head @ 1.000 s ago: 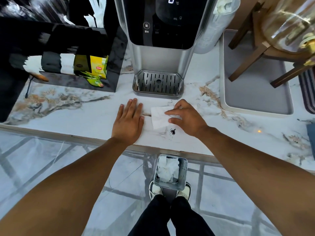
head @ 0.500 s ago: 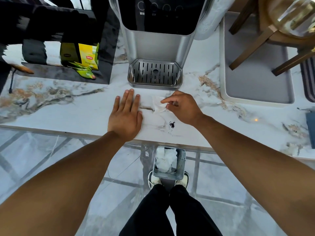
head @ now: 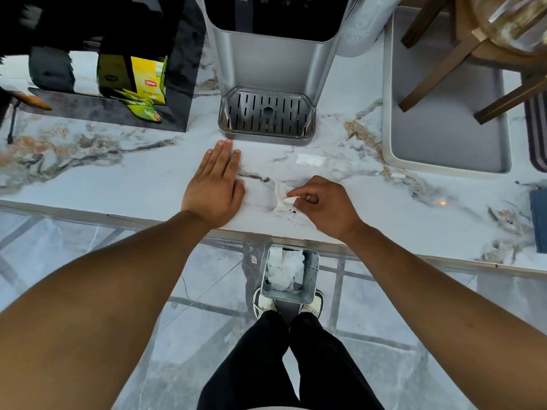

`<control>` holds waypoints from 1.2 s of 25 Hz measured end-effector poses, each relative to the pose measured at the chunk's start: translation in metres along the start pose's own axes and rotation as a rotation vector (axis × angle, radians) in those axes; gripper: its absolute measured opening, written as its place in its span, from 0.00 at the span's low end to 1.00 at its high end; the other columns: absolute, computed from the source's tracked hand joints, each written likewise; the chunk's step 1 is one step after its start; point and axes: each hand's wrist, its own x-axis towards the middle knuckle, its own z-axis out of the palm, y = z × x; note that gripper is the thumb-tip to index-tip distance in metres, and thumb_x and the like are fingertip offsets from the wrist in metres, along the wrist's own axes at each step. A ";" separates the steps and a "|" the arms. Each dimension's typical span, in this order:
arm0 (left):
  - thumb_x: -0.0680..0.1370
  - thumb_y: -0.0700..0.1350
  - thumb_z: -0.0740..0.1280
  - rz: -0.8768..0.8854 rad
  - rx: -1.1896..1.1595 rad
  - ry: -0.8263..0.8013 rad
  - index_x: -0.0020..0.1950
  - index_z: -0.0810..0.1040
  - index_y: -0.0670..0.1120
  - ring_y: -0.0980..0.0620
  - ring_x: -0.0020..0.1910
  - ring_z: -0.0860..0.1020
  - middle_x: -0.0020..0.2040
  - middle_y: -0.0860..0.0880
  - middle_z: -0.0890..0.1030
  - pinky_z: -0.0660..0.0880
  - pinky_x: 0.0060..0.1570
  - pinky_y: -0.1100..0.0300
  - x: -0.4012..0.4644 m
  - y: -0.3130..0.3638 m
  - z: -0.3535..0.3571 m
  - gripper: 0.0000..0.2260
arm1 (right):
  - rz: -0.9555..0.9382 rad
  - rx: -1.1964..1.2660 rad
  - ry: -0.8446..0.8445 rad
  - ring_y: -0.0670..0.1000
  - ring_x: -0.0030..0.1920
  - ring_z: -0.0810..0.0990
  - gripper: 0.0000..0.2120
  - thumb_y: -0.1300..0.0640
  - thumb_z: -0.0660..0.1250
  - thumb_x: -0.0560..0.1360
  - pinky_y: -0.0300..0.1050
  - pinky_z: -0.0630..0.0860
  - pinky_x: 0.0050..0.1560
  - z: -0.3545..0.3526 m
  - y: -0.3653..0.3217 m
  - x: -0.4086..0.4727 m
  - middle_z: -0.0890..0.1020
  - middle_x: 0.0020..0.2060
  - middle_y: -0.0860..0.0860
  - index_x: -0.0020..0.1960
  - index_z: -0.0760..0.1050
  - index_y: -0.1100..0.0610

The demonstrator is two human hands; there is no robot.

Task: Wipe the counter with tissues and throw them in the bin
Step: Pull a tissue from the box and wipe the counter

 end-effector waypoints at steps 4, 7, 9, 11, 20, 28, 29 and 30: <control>0.82 0.53 0.48 -0.006 0.010 -0.024 0.80 0.53 0.39 0.44 0.81 0.47 0.81 0.39 0.50 0.47 0.80 0.48 -0.001 0.004 -0.001 0.29 | 0.016 -0.006 0.060 0.43 0.36 0.76 0.10 0.63 0.72 0.74 0.26 0.68 0.41 -0.002 0.008 -0.022 0.78 0.40 0.48 0.52 0.85 0.53; 0.81 0.53 0.45 -0.028 0.035 -0.065 0.80 0.50 0.39 0.43 0.81 0.45 0.81 0.38 0.48 0.45 0.80 0.48 -0.001 0.006 -0.006 0.30 | -0.011 -0.047 0.130 0.43 0.37 0.77 0.10 0.63 0.71 0.75 0.24 0.69 0.41 -0.014 0.012 -0.029 0.78 0.42 0.50 0.53 0.85 0.53; 0.80 0.55 0.45 -0.076 0.037 -0.096 0.80 0.49 0.38 0.42 0.81 0.43 0.81 0.37 0.46 0.43 0.80 0.48 0.001 0.015 -0.007 0.32 | -0.034 -0.095 0.201 0.39 0.34 0.76 0.09 0.63 0.70 0.75 0.23 0.68 0.41 -0.023 0.010 -0.019 0.77 0.42 0.48 0.53 0.85 0.55; 0.80 0.58 0.46 -0.156 0.038 -0.099 0.80 0.48 0.37 0.40 0.81 0.42 0.81 0.36 0.45 0.43 0.79 0.46 0.004 0.030 -0.005 0.34 | -0.041 -0.123 0.263 0.39 0.33 0.75 0.09 0.62 0.69 0.76 0.24 0.68 0.43 -0.028 0.006 -0.001 0.77 0.44 0.48 0.54 0.84 0.56; 0.81 0.57 0.49 -0.226 -0.044 0.022 0.79 0.53 0.37 0.43 0.81 0.45 0.82 0.39 0.49 0.46 0.80 0.46 0.002 0.037 0.004 0.32 | -0.087 -0.074 0.100 0.42 0.34 0.74 0.09 0.63 0.70 0.75 0.28 0.69 0.42 -0.008 0.017 -0.004 0.77 0.41 0.47 0.51 0.85 0.52; 0.81 0.57 0.50 -0.230 -0.045 0.031 0.79 0.54 0.38 0.43 0.81 0.46 0.81 0.39 0.51 0.46 0.80 0.45 0.003 0.039 0.004 0.33 | -0.016 0.018 0.043 0.43 0.34 0.75 0.09 0.64 0.73 0.73 0.31 0.70 0.40 -0.006 0.027 -0.058 0.79 0.40 0.48 0.49 0.86 0.54; 0.81 0.57 0.50 -0.231 -0.042 0.031 0.79 0.54 0.38 0.43 0.81 0.46 0.81 0.39 0.51 0.46 0.80 0.45 0.002 0.039 0.004 0.33 | -0.021 0.007 0.006 0.43 0.34 0.75 0.09 0.64 0.73 0.73 0.32 0.70 0.40 -0.007 0.028 -0.066 0.79 0.40 0.48 0.49 0.86 0.54; 0.81 0.57 0.50 -0.232 -0.039 0.032 0.79 0.54 0.38 0.43 0.81 0.46 0.81 0.39 0.51 0.46 0.80 0.45 0.002 0.039 0.003 0.33 | -0.031 -0.012 -0.044 0.43 0.34 0.75 0.08 0.64 0.73 0.73 0.33 0.70 0.40 -0.009 0.029 -0.074 0.79 0.40 0.48 0.49 0.86 0.54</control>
